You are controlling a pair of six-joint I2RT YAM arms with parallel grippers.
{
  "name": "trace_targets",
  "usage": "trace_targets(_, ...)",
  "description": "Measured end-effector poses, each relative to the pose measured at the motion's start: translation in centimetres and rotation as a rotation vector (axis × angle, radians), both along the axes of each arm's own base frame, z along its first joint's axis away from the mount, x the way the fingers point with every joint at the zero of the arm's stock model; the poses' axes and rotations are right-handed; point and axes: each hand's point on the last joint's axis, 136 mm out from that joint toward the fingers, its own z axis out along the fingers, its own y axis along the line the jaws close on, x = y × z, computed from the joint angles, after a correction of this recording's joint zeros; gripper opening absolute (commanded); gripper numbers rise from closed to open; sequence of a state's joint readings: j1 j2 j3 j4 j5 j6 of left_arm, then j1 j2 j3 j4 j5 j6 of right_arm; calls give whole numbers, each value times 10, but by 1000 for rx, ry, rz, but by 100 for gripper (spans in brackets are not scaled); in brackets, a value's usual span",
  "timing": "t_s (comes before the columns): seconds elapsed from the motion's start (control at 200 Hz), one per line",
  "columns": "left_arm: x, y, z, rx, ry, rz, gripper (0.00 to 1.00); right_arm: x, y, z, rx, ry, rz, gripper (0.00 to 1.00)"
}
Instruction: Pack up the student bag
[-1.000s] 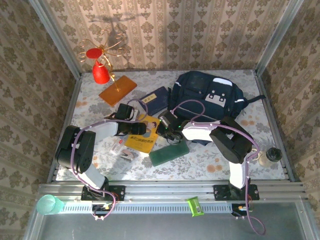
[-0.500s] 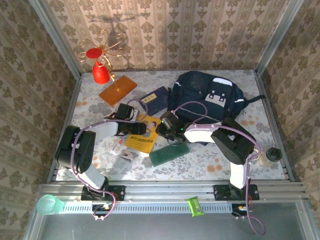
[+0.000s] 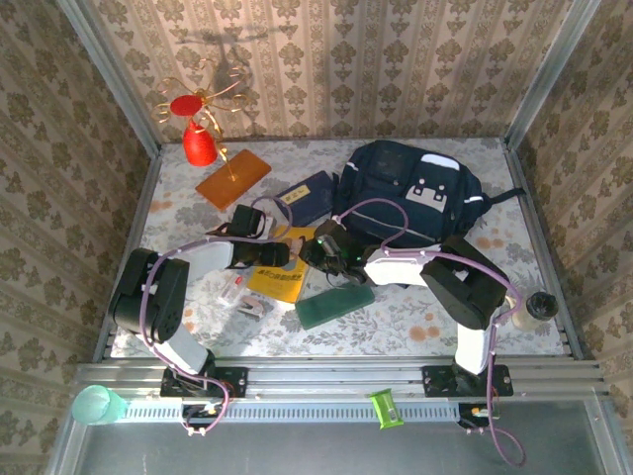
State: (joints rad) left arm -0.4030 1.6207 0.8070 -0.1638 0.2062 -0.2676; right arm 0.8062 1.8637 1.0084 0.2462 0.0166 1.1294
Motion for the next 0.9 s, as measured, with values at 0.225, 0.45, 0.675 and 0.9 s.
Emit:
trace_targets(0.225, 0, 0, 0, 0, 0, 0, 69, 0, -4, -3, -66, -14, 6, 11)
trace_targets(0.45, 0, 0, 1, 0, 0, 0, 70, 2, -7, -4, -93, -26, 9, 0)
trace_targets(0.675, 1, -4, 14, -29, -26, -10, 71, 10, -9, 20, -58, -82, 30, 0)
trace_targets(0.9, 7, -8, 77, -125, -175, -10, 73, 30, -21, 67, 22, -192, 43, 0)
